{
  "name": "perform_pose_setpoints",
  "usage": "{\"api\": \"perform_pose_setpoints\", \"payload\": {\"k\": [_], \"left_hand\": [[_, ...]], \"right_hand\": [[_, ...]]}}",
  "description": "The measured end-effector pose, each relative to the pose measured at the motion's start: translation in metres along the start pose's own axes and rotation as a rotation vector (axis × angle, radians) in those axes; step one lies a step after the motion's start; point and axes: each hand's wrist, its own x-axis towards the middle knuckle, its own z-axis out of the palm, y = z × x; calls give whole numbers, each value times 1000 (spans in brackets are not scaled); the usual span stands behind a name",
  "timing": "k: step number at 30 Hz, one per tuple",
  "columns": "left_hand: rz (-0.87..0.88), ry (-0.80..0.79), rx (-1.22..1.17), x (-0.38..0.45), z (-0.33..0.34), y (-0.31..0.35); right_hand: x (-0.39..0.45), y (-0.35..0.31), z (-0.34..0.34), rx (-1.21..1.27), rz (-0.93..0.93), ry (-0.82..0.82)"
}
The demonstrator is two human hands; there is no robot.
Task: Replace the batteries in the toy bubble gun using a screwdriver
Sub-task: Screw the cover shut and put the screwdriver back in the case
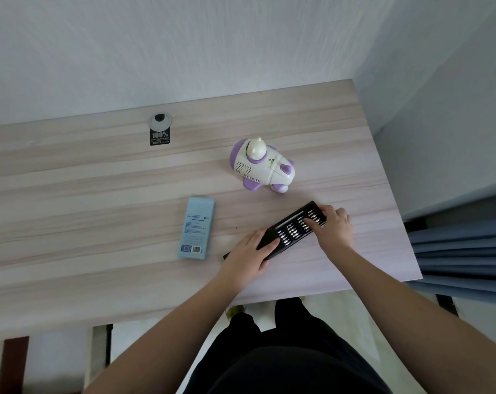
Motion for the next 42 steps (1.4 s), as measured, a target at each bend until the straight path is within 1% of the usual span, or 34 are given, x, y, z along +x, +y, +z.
{"api": "perform_pose_setpoints", "payload": {"k": [8,14,20,24,30,42], "left_hand": [[-38,-26,87,-3,8,4],[-58,11,166,-4,9,11],[-66,5,156,5,11,12],[-64,-6,140,14,14,14],[-44,29,172,15,19,16],[17,17,169,30,29,14]], "right_hand": [[-1,-1,-1,-2,-3,-2],[-1,-1,-1,-13,-7,-2],[-1,-2,-2,1,-19,-16],[0,-2,-6,70,-40,-31],[-1,5,-16,115,-52,-79],[0,13,-29,102,-64,-121]]}}
